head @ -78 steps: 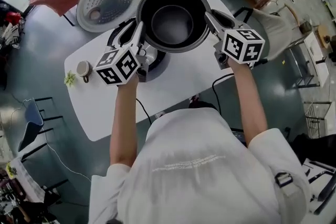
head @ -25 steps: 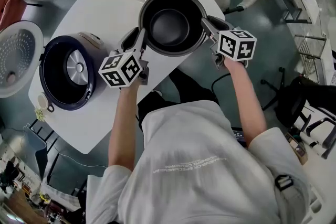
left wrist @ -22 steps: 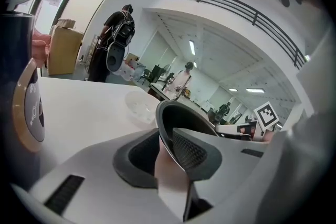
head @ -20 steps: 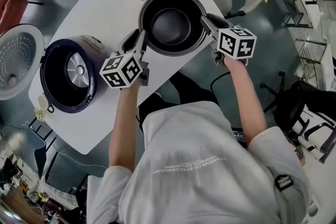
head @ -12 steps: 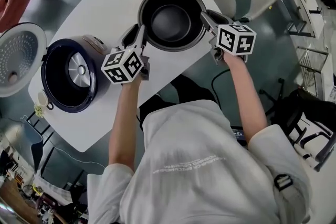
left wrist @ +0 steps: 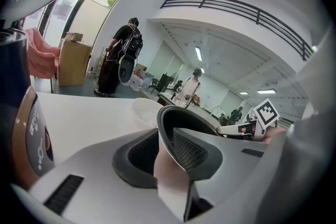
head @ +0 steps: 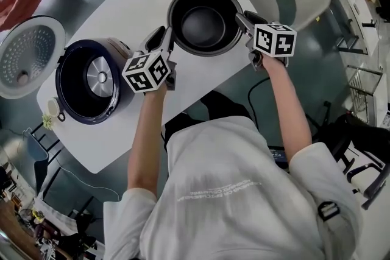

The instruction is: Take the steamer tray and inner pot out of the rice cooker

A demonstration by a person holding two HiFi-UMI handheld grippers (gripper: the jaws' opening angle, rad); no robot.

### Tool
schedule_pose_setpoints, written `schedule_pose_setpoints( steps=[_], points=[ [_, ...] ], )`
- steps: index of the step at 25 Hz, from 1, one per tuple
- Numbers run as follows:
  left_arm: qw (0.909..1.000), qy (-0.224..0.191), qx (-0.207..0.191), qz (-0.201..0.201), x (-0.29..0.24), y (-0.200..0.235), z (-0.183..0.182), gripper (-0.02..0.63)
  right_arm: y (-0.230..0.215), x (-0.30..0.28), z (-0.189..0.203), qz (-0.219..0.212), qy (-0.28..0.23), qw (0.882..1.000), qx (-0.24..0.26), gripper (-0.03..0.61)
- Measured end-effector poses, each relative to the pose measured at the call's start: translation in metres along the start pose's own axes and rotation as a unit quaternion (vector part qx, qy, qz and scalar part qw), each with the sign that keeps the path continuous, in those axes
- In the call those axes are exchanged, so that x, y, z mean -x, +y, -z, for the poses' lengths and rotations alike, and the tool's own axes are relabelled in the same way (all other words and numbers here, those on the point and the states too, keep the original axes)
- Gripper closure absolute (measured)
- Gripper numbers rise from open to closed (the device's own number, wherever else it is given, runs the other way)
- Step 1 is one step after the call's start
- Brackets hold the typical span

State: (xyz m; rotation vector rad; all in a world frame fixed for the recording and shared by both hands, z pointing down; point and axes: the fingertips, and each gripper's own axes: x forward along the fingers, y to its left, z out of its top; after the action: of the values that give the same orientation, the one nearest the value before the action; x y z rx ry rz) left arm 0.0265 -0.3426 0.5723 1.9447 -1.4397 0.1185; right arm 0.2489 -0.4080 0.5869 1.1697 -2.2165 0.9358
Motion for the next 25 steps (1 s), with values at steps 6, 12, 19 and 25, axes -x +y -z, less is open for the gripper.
schedule_pose_setpoints(
  steps=[6,12,19,25],
  points=[
    [0.9996,-0.019,-0.017,0.007,0.031,-0.004,-0.019,0.518,0.004,0.025,-0.013,0.046,-0.035,0.998,0.008,0.434],
    [0.9956,-0.038,-0.085,0.004,0.075,-0.008,-0.04,0.518,0.052,0.051,-0.038,0.046,-0.086,0.994,0.049,0.471],
    [0.9911,-0.097,-0.09,0.011,0.146,-0.003,-0.073,0.549,0.161,0.058,-0.066,-0.026,-0.118,0.978,0.171,0.485],
    [0.9821,-0.15,-0.112,-0.022,0.214,0.018,-0.108,0.549,0.246,0.056,-0.078,-0.088,-0.131,0.964,0.213,0.491]
  ],
)
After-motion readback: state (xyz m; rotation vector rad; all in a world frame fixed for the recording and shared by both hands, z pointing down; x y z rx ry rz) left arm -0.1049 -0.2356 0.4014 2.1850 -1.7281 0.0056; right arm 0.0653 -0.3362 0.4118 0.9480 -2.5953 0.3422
